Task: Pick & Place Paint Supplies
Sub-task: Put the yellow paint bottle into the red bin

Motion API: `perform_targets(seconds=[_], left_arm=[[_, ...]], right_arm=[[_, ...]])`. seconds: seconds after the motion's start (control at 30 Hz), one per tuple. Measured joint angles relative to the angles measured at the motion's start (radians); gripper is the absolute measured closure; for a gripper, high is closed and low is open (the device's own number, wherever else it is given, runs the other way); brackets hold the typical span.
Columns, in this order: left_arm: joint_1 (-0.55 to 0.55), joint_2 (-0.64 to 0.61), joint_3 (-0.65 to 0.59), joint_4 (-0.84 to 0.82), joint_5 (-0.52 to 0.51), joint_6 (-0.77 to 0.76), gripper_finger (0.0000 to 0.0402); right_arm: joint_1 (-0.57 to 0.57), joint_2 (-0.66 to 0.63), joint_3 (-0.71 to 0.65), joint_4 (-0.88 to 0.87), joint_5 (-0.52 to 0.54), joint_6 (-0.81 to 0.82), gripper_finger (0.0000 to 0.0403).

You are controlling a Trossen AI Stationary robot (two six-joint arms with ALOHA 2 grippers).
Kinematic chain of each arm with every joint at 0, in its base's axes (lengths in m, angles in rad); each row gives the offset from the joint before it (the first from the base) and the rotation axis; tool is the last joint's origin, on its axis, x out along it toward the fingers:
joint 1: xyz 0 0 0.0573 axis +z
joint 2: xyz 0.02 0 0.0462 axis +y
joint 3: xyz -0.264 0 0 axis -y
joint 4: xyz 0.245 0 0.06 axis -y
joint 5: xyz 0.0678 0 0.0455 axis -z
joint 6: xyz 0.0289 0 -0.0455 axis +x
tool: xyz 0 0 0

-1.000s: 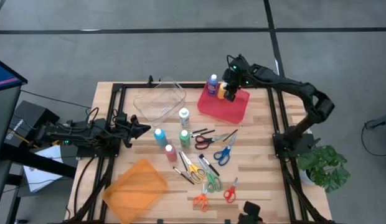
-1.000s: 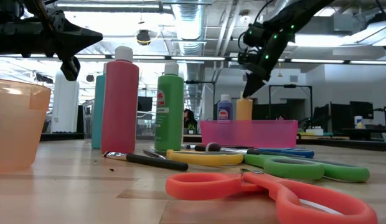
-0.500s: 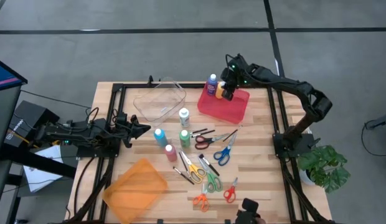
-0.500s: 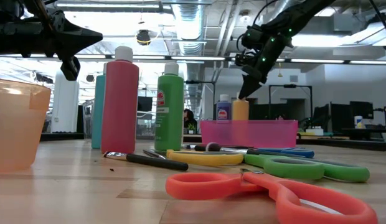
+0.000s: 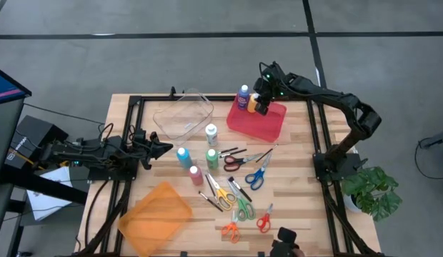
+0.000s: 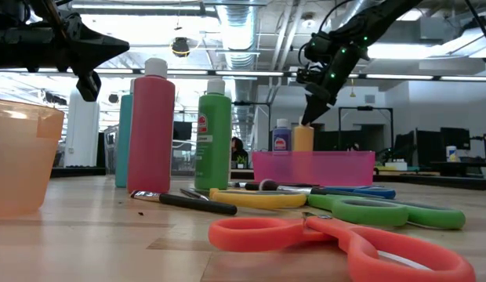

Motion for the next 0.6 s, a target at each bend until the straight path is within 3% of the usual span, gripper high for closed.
perform_targets(seconds=[0.3, 0.6], left_arm=[[0.000, 0.000, 0.000, 0.000, 0.000, 0.000, 0.0396], [0.000, 0.000, 0.000, 0.001, 0.000, 0.000, 0.0396]], right_arm=[[0.000, 0.000, -0.001, 0.000, 0.000, 0.000, 0.0234], [0.000, 0.001, 0.074, -0.015, 0.001, 0.000, 0.0135]])
